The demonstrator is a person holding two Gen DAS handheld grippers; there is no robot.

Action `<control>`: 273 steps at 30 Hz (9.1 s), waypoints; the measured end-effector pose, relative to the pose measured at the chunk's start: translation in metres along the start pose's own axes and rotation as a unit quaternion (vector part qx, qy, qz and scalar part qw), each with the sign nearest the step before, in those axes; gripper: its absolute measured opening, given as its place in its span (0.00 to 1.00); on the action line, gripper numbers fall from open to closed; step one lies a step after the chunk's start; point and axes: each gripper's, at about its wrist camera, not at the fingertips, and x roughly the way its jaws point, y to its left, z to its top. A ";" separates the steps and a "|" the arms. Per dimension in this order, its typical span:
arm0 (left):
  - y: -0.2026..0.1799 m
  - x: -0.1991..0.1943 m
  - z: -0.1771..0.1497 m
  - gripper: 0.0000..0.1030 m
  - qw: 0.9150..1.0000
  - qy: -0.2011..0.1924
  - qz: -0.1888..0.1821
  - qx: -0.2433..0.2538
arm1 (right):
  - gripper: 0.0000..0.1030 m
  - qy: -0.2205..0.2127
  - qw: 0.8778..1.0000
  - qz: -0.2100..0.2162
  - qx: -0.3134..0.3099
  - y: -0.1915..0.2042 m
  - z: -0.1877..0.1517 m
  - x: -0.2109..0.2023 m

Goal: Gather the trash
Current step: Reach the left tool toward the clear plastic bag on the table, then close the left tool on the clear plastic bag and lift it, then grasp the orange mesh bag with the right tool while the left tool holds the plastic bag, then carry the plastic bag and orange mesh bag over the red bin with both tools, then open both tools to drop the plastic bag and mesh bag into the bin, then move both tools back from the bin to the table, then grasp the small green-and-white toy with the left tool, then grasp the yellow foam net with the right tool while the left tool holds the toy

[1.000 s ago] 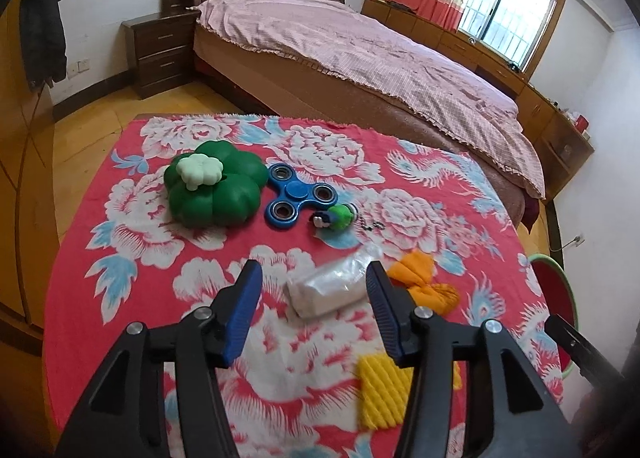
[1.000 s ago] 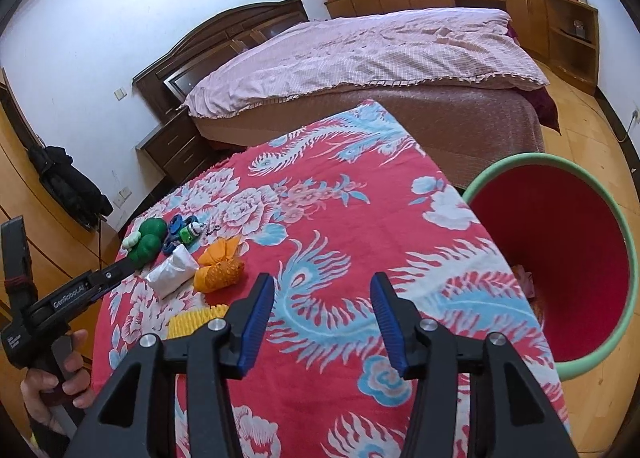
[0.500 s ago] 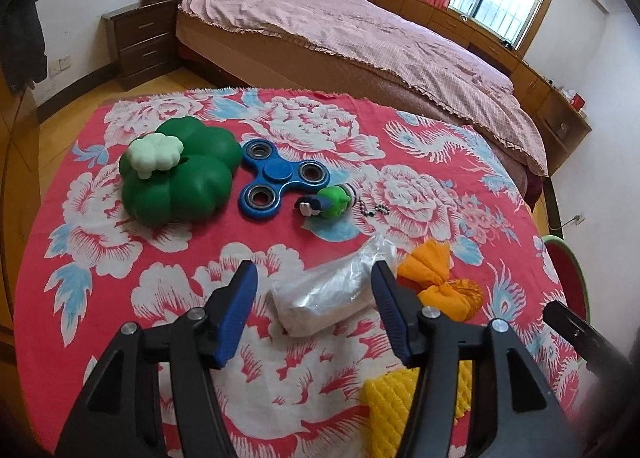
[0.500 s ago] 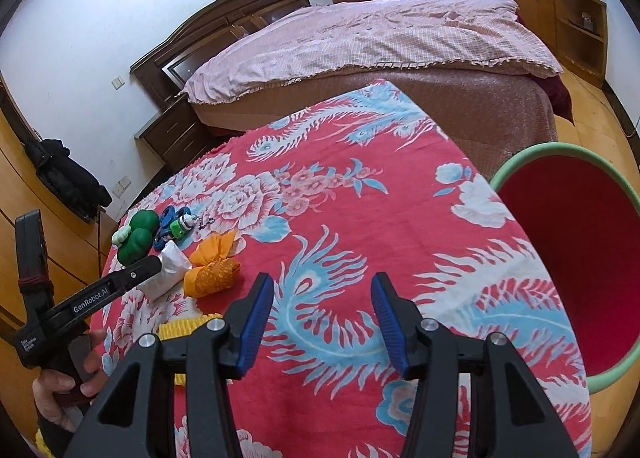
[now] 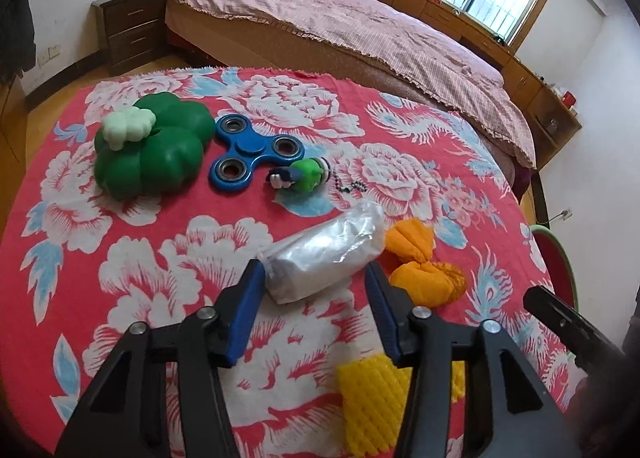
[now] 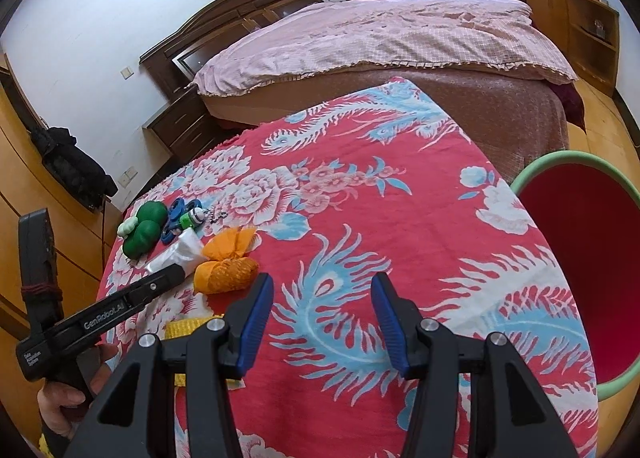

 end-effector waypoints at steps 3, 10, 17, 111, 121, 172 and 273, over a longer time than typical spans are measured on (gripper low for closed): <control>0.002 0.002 0.002 0.24 1.000 -0.005 -0.016 -0.007 | 0.52 0.000 1.000 0.001 -0.004 0.002 0.001 0.001; 0.004 -0.005 -0.001 0.01 0.998 -0.024 -0.048 -0.017 | 0.53 0.002 1.000 0.003 -0.014 0.008 0.004 0.005; 0.008 -0.018 -0.001 0.01 0.998 -0.037 -0.033 -0.028 | 0.52 0.007 1.000 0.010 -0.024 0.018 0.006 0.011; -0.024 -0.139 -0.069 0.30 0.993 -0.096 -0.039 -0.052 | 0.33 -0.073 0.997 0.023 -0.027 0.012 -0.021 -0.103; -0.076 -0.130 -0.074 0.30 0.994 -0.073 -0.078 -0.004 | 0.33 -0.103 0.994 -0.001 0.024 -0.042 -0.026 -0.135; -0.307 0.015 -0.062 0.41 0.968 0.047 -0.169 0.179 | 0.50 -0.108 0.975 -0.082 0.176 -0.237 -0.035 -0.133; 0.014 -0.076 -0.015 0.43 0.992 -0.093 0.062 -0.065 | 0.55 -0.015 0.999 0.033 0.039 -0.031 -0.008 -0.041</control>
